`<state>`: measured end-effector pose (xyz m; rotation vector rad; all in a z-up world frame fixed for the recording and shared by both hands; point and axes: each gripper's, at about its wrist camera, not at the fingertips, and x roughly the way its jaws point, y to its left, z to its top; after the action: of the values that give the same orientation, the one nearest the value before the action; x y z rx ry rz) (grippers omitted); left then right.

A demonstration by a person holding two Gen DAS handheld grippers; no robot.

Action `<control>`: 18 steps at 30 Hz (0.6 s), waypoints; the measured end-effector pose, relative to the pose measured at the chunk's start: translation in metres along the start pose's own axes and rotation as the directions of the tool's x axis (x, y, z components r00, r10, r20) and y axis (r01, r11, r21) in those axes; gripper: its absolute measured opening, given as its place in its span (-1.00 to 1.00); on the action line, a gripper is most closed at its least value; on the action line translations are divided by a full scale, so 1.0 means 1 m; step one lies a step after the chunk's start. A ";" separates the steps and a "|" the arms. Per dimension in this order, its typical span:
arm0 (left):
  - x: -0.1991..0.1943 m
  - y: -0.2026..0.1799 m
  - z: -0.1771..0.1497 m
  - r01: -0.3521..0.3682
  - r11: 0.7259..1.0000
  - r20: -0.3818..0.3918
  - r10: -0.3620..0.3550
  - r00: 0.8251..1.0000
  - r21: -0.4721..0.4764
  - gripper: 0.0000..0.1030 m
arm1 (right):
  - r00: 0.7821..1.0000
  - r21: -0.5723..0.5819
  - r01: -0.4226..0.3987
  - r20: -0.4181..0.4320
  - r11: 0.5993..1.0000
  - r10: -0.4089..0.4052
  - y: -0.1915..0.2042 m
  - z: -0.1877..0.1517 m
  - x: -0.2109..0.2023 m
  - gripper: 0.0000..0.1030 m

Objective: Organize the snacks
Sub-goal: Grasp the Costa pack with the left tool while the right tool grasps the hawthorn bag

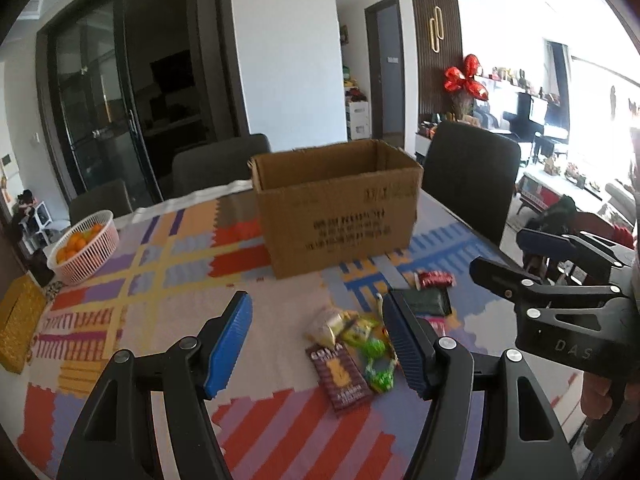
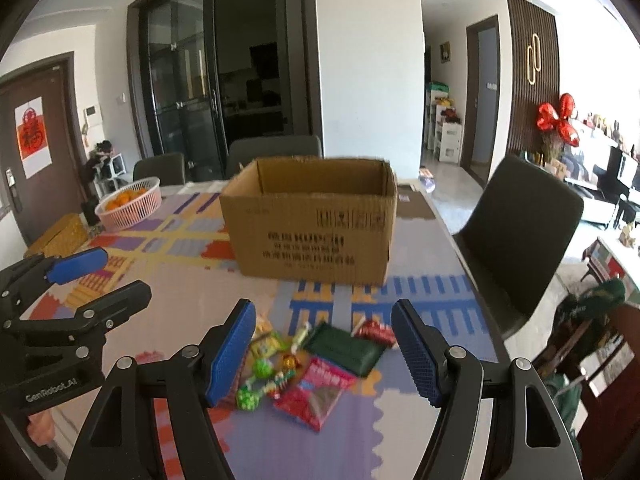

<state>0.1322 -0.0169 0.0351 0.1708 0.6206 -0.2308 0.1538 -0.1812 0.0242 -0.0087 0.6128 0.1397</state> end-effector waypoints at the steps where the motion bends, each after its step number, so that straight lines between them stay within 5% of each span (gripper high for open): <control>1: 0.001 -0.001 -0.004 0.003 1.000 -0.003 -0.003 1.000 0.002 0.30 | 1.000 0.000 -0.003 -0.012 1.000 0.003 0.000 -0.005 0.002 0.38; 8: 0.010 -0.007 -0.028 0.059 0.998 -0.024 -0.059 0.998 0.006 0.30 | 0.997 -0.017 0.002 -0.079 1.000 -0.003 0.004 -0.034 0.009 0.38; 18: 0.046 0.000 -0.055 0.044 0.998 -0.118 -0.048 0.992 -0.042 0.30 | 0.988 0.009 0.027 -0.155 1.000 -0.025 0.002 -0.059 0.034 0.38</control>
<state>0.1380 -0.0122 -0.0368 0.1335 0.7472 -0.2542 0.1474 -0.1782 -0.0441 -0.0174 0.7681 0.1108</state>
